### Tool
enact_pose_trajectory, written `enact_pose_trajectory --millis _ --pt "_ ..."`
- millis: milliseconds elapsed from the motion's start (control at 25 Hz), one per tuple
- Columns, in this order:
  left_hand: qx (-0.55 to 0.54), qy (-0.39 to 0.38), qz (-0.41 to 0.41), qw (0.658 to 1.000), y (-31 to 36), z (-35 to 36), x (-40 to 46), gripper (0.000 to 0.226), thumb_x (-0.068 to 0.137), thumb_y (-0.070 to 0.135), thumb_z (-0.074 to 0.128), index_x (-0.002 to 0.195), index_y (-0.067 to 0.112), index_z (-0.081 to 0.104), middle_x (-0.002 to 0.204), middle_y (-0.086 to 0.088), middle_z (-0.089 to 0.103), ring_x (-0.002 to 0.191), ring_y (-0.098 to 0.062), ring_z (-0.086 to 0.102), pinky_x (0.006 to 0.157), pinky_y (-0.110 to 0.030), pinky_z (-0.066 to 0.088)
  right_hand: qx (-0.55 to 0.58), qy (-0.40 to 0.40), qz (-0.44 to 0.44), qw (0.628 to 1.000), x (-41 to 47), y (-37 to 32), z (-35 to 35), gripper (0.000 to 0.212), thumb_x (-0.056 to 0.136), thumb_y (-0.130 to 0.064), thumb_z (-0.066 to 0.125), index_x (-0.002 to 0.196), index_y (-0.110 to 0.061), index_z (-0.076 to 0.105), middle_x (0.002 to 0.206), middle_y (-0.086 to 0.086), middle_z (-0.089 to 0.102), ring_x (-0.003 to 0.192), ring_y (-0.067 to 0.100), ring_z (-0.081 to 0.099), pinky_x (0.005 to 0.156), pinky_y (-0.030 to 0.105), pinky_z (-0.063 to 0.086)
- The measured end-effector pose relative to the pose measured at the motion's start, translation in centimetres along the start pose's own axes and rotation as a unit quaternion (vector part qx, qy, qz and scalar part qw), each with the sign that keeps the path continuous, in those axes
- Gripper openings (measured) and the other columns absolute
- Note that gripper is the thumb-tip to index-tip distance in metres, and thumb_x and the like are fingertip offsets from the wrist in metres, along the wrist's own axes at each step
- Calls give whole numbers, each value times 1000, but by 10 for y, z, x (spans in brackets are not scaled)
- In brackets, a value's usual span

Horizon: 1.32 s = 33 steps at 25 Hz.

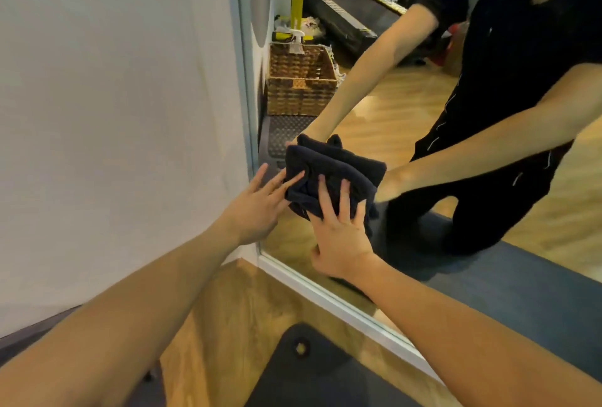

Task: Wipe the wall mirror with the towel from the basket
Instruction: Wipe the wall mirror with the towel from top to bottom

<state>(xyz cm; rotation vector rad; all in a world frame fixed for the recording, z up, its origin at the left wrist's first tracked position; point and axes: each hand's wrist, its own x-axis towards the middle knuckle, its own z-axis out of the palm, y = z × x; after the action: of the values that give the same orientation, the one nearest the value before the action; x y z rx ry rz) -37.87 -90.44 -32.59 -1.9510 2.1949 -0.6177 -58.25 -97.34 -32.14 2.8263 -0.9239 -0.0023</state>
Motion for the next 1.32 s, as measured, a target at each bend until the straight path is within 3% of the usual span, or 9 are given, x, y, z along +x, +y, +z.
enact_pose_trajectory --millis 120,320,400,480,680,880,1000,1120,1320 --pt "15 -16 -33 999 -38 18 -14 81 99 27 53 162 24 1 162 -5 -17 155 -31 -17 116 -55 -30 4 -1 -6 1000 38 -33 4 111 84 -34 66 162 -27 -12 159 9 -42 133 42 -55 99 63 -34" --pt "58 -73 -11 996 -71 40 -26 73 102 27 48 162 14 9 170 -7 9 154 -31 -15 119 -61 -20 4 9 4 1000 80 -72 22 107 87 -36 65 163 -23 -9 155 10 -45 134 42 -53 105 66 -29" --pt "42 -46 -17 998 -69 46 -27 75 99 28 53 162 14 14 169 -9 19 154 -31 -11 120 -61 -15 4 17 10 1000 83 -79 30 106 87 -37 64 163 -20 -9 154 11 -45 133 41 -54 107 66 -28" --pt "14 -22 -44 999 -60 54 -27 79 96 30 57 162 14 17 168 -11 22 156 -34 -6 123 -60 -11 -7 39 9 999 81 -78 38 107 85 -37 65 163 -18 -5 159 12 -36 135 41 -52 108 65 -28" --pt "-12 -47 -78 996 -31 86 -27 83 96 35 51 163 16 6 171 -11 10 157 -38 -6 124 -58 -14 -69 86 -7 994 70 -71 68 96 84 -37 69 163 -17 17 165 14 -9 142 43 -44 110 64 -32" --pt "-86 -27 -61 994 4 121 -28 92 91 31 60 164 13 6 170 -15 14 157 -43 -1 126 -62 -3 -65 127 -12 990 49 -65 106 83 82 -27 67 157 -15 35 167 13 11 154 41 -10 120 61 -18" --pt "-125 -9 -46 991 31 119 -17 95 82 24 64 161 2 16 165 -22 22 155 -49 4 122 -68 10 -92 147 -46 984 35 -40 109 78 89 -27 60 160 -14 29 169 13 8 155 39 -13 124 58 -12" --pt "-153 17 -37 987 59 107 -14 92 77 18 69 156 -2 25 155 -22 31 148 -52 22 117 -70 24 -110 151 -45 981 16 -22 114 77 93 -31 57 161 -15 26 170 11 4 155 38 -15 126 57 -4" --pt "-176 -5 -15 984 105 89 -7 90 77 19 71 153 -5 29 151 -25 34 145 -54 27 114 -71 29 -115 188 -42 974 -26 12 124 66 97 -32 54 159 -17 33 169 9 18 157 37 3 125 55 5"
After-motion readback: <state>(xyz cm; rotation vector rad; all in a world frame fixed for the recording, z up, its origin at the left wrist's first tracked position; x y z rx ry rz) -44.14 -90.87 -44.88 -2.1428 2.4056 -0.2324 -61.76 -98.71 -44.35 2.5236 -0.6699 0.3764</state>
